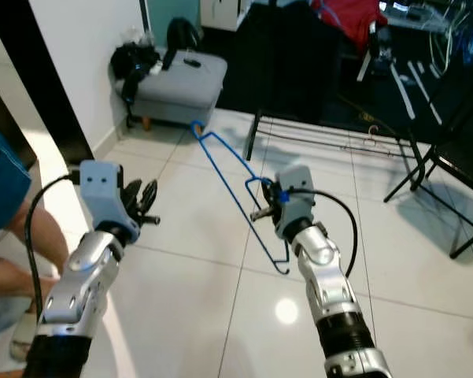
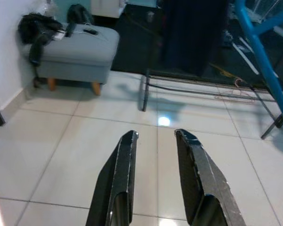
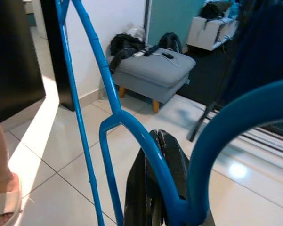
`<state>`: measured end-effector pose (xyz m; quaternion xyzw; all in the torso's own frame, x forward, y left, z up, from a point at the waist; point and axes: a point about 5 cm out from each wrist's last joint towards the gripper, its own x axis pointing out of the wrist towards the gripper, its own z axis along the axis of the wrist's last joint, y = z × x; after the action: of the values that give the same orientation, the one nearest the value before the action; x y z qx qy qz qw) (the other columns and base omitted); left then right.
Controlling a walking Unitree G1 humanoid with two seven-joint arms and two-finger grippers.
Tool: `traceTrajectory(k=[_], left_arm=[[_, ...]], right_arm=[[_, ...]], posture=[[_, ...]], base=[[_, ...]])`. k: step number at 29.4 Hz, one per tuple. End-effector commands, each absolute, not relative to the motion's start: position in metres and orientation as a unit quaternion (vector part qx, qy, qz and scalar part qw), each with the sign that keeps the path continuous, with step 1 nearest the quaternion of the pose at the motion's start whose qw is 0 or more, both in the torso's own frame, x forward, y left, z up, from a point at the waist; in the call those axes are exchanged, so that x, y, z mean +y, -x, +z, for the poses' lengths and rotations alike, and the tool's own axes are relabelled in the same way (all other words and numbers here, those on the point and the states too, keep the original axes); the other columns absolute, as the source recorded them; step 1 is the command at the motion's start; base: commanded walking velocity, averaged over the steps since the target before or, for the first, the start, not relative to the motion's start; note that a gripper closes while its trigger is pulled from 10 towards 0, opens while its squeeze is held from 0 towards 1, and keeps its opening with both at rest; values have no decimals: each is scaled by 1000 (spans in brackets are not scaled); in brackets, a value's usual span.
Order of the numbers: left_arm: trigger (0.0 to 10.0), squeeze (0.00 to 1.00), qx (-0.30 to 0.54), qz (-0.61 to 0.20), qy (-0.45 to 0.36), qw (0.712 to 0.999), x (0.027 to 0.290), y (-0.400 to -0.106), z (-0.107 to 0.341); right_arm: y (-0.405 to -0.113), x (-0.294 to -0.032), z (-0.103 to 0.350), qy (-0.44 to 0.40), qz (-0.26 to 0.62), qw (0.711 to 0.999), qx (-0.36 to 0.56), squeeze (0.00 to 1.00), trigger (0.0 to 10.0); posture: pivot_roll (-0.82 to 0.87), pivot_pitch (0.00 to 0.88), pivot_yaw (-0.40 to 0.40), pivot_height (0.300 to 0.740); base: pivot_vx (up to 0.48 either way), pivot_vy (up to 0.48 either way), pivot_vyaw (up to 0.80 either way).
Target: Hang hanger
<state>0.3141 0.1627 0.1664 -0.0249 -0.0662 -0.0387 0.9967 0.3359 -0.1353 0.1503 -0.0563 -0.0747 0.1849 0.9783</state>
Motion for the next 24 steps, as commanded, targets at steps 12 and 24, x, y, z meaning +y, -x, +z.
traceTrajectory(k=[12,24], left_arm=[[10000,0,-34,-39,5,999,167,-321,164],[10000,0,-30,-40,-8,999,164,-327,166]], right_arm=[[-337,-139,149,54,176,981,-67,0,10000],[-338,-137,151,53,180,980,-69,0,10000]], posture=[[-26,150,-79,740],[-30,157,-76,740]], base=[[0,330,0],[0,120,0]])
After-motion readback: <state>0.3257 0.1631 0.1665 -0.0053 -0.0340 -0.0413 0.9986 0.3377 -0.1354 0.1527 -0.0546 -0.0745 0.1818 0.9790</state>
